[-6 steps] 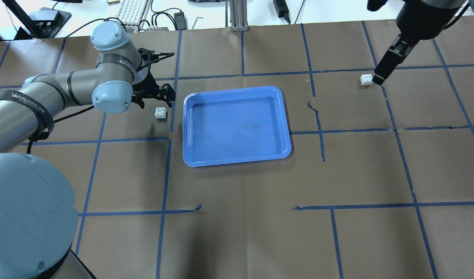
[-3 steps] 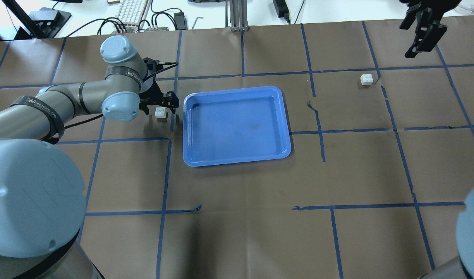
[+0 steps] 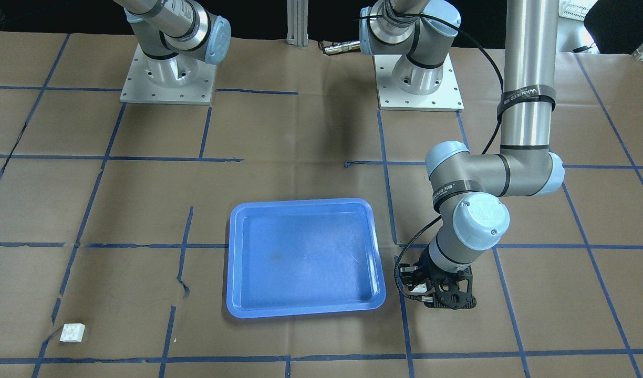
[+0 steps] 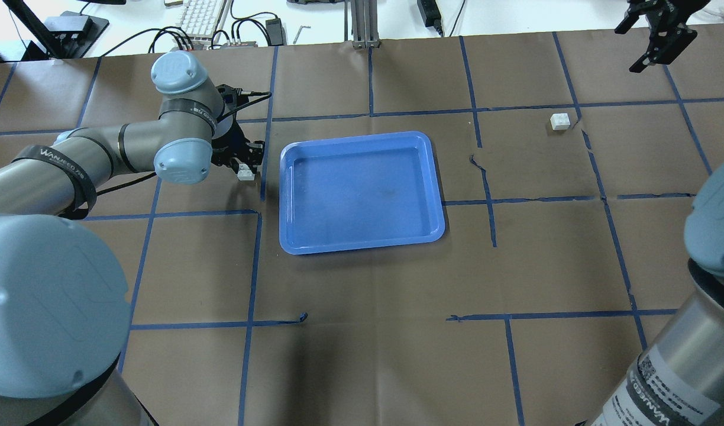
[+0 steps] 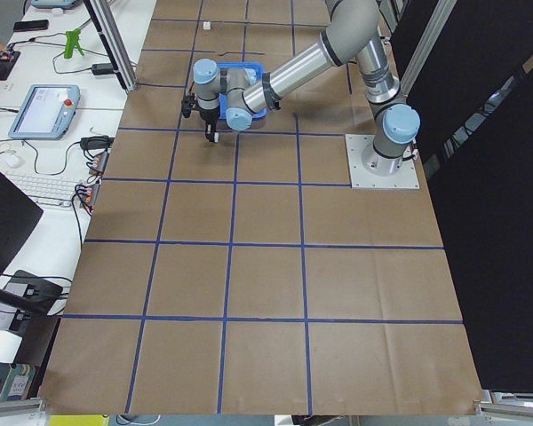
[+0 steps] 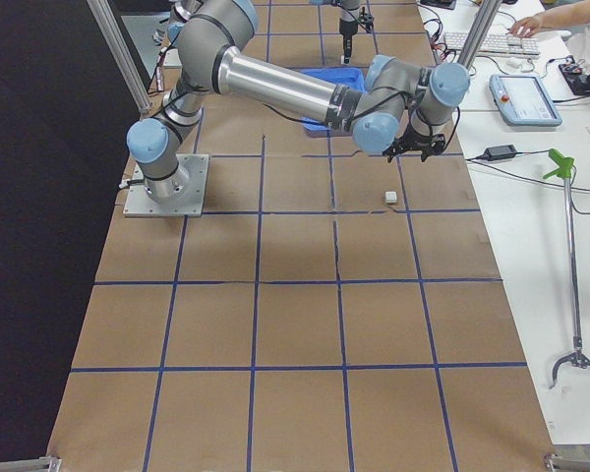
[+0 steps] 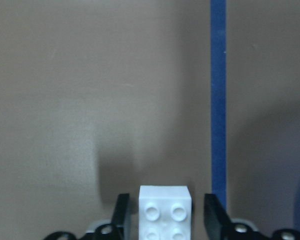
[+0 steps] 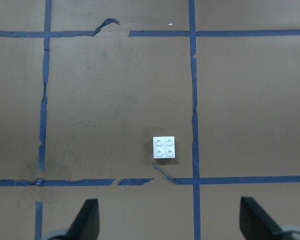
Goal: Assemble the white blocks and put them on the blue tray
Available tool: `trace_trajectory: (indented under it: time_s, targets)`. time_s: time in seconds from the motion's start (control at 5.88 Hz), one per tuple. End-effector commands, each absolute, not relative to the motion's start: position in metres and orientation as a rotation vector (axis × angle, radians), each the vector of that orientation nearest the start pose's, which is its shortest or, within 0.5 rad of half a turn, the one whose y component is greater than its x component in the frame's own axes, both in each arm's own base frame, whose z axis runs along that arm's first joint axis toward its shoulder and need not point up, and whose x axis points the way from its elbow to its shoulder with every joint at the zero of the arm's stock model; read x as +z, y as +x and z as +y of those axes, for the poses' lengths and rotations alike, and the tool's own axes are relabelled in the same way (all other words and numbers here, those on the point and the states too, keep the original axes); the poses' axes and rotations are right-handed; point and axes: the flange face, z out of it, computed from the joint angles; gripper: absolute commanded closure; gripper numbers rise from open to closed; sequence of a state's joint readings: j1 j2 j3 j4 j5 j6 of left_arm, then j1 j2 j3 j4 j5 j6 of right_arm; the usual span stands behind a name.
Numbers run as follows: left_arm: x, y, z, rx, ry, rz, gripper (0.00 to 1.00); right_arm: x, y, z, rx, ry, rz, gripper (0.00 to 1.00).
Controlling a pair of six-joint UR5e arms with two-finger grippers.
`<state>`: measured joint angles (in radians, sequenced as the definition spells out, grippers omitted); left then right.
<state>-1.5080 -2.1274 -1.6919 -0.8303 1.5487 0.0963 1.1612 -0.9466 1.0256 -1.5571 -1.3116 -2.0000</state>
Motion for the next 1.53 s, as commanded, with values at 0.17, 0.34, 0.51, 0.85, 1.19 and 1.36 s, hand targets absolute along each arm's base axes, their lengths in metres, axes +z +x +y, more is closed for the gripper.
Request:
trace_trajectory:
  time_s: [0.17, 0.34, 0.51, 0.85, 1.19, 1.36]
  targets:
    - [0.237, -0.140, -0.633, -0.225, 0.336, 3.138, 0.97, 0.282, -0.180, -0.737, -0.553, -1.990, 1.884, 0.00]
    - [0.252, -0.214, -0.611, -0.259, 0.612, 3.103, 0.97, 0.244, -0.188, -0.722, -0.632, -1.873, 1.863, 0.00]
    - [0.258, -0.251, -0.595, -0.272, 0.848, 3.042, 0.98, 0.215, -0.182, -0.712, -0.725, -1.821, 1.799, 0.01]
    - [0.233, -0.289, -0.571, -0.182, 1.532, 2.748, 0.98, 0.172, -0.180, -0.717, -0.810, -1.821, 1.746, 0.01]
    - [0.216, -0.317, -0.562, -0.153, 1.968, 2.439, 0.97, 0.147, -0.185, -0.727, -0.828, -1.844, 1.754, 0.02]
    - [0.208, -0.319, -0.560, -0.134, 2.080, 2.344, 0.95, 0.140, -0.185, -0.727, -0.818, -1.829, 1.759, 0.01]
